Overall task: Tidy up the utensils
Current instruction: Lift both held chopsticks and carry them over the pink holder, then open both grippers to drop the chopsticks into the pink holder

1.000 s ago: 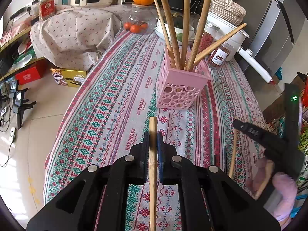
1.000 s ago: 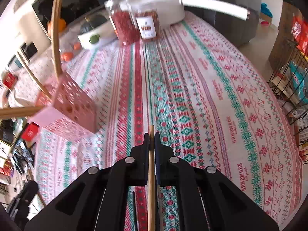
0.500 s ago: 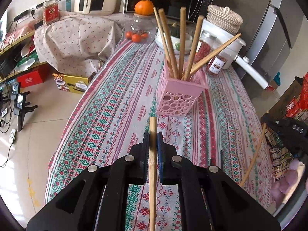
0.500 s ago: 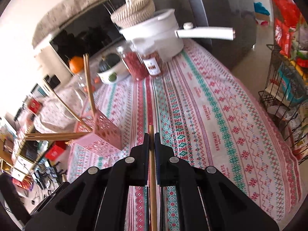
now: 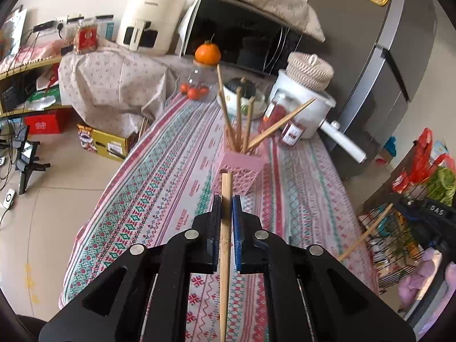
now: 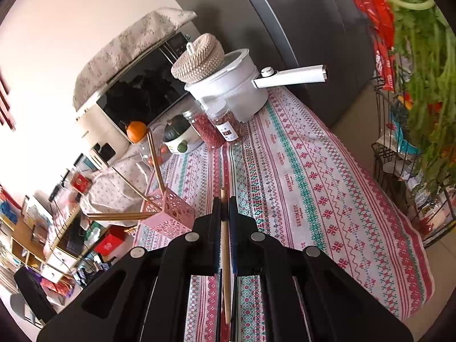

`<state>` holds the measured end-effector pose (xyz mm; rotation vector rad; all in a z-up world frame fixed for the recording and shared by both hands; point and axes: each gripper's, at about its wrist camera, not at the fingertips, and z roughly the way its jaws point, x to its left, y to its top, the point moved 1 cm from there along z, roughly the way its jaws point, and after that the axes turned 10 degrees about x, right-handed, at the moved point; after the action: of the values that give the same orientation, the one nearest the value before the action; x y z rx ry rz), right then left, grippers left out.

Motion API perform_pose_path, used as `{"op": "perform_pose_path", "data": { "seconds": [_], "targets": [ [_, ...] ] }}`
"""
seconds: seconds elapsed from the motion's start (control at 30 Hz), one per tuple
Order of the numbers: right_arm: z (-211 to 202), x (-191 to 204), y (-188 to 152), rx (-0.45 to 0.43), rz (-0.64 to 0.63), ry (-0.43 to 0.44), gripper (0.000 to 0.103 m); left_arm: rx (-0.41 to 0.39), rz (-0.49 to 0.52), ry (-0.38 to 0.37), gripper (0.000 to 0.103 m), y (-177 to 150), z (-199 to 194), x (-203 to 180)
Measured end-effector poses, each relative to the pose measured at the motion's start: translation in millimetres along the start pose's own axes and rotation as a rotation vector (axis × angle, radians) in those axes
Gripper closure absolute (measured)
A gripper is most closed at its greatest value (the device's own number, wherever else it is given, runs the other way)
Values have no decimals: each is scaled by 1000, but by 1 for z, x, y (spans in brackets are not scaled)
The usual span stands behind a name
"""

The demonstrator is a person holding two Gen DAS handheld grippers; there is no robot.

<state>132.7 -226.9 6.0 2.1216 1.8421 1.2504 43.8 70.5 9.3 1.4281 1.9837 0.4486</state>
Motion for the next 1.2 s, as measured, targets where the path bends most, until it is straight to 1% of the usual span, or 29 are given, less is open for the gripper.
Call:
{"op": "perform_pose_path", "data": {
  "seconds": [0.1, 0.23, 0.33, 0.37, 0.47, 0.5, 0.57, 0.63, 0.7, 0.8, 0.97, 1.03, 1.1, 1.13, 1.17, 1.2],
  "targets": [
    [-12, -3, 3, -15, 14, 31, 98, -26, -3, -18, 96, 5, -16, -5],
    [-23, -5, 8, -41, 30, 60, 97, -73, 1, -49, 97, 25, -39, -19],
    [-27, -11, 14, -51, 52, 67, 97, -131, 17, -59, 97, 48, -59, -37],
    [-27, -13, 15, -52, 60, 67, 97, -158, 25, -58, 97, 62, -67, -46],
    [-27, -22, 20, -53, 92, 71, 97, -210, 50, -38, 97, 91, -75, -67],
    [-27, -26, 22, -52, 103, 73, 97, -229, 57, -20, 97, 102, -76, -74],
    [-28, -30, 24, -53, 117, 75, 97, -249, 60, 10, 97, 122, -73, -83],
    [-29, -35, 27, -56, 127, 76, 97, -254, 51, 27, 97, 138, -69, -87],
    [-29, -38, 28, -56, 135, 79, 97, -265, 41, 60, 97, 153, -60, -90],
    [-27, -40, 32, -48, 139, 86, 97, -271, 24, 96, 97, 166, -48, -91],
    [-22, -40, 36, -34, 142, 88, 97, -277, -10, 155, 97, 177, -23, -85],
    [-20, -39, 39, -29, 145, 90, 97, -261, -31, 168, 95, 179, -8, -79],
    [-19, -37, 42, -24, 149, 93, 97, -228, -70, 165, 89, 179, 1, -68],
    [-19, -36, 43, -24, 148, 94, 97, -225, -93, 154, 80, 179, 1, -63],
    [-20, -33, 45, -27, 146, 92, 97, -234, -127, 141, 73, 176, -3, -54],
    [-21, -31, 46, -30, 142, 89, 97, -248, -148, 138, 72, 174, -9, -47]
  ]
}}
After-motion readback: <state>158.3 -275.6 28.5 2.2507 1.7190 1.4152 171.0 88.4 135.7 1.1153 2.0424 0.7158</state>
